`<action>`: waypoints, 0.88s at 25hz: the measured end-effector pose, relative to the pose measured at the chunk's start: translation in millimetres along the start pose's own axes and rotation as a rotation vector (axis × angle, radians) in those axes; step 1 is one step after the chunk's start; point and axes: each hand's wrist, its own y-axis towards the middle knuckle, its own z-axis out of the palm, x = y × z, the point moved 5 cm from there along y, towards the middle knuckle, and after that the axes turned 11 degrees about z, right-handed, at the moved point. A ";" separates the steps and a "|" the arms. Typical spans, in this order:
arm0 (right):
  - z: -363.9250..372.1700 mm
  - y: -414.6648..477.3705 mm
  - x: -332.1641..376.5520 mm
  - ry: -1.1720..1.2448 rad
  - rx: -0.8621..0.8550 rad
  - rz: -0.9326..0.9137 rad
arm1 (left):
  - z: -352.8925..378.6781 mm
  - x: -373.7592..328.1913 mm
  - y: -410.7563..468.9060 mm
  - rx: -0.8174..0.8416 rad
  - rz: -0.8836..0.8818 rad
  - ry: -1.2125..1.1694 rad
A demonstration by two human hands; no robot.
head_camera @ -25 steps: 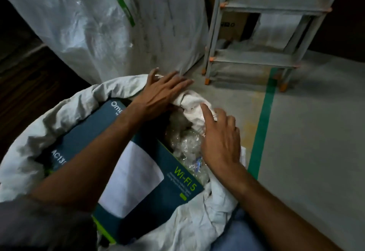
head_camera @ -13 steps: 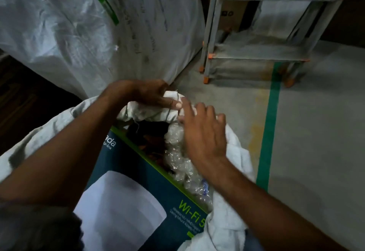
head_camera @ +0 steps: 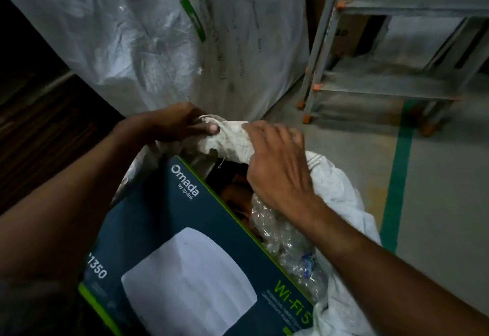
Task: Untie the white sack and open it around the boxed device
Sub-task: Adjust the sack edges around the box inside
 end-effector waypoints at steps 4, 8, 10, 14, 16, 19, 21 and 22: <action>28.1 37.7 11.4 -0.145 0.137 -0.090 | 4.2 26.6 -0.6 0.061 -0.093 -0.289; 38.3 69.1 10.5 -0.036 0.321 0.019 | -5.3 29.4 -18.9 0.021 -0.100 -0.394; 39.9 68.3 15.6 -0.081 0.273 0.059 | -10.9 46.8 -59.0 0.037 -0.176 -0.317; 29.4 41.3 64.3 0.002 0.079 -0.391 | 1.3 80.2 -120.3 -0.093 -0.329 -0.179; 36.0 48.8 83.6 -0.035 0.176 -0.566 | 12.4 87.5 -117.9 -0.213 -0.342 -0.219; 52.9 84.0 99.1 0.024 0.384 -0.473 | 30.7 95.7 -114.8 -0.261 -0.412 -0.581; 57.3 111.8 109.3 0.093 0.430 -0.315 | 34.3 96.9 -115.0 -0.287 -0.441 -0.678; 58.1 119.8 115.0 0.094 0.412 -0.253 | 29.7 97.3 -117.3 -0.311 -0.447 -0.601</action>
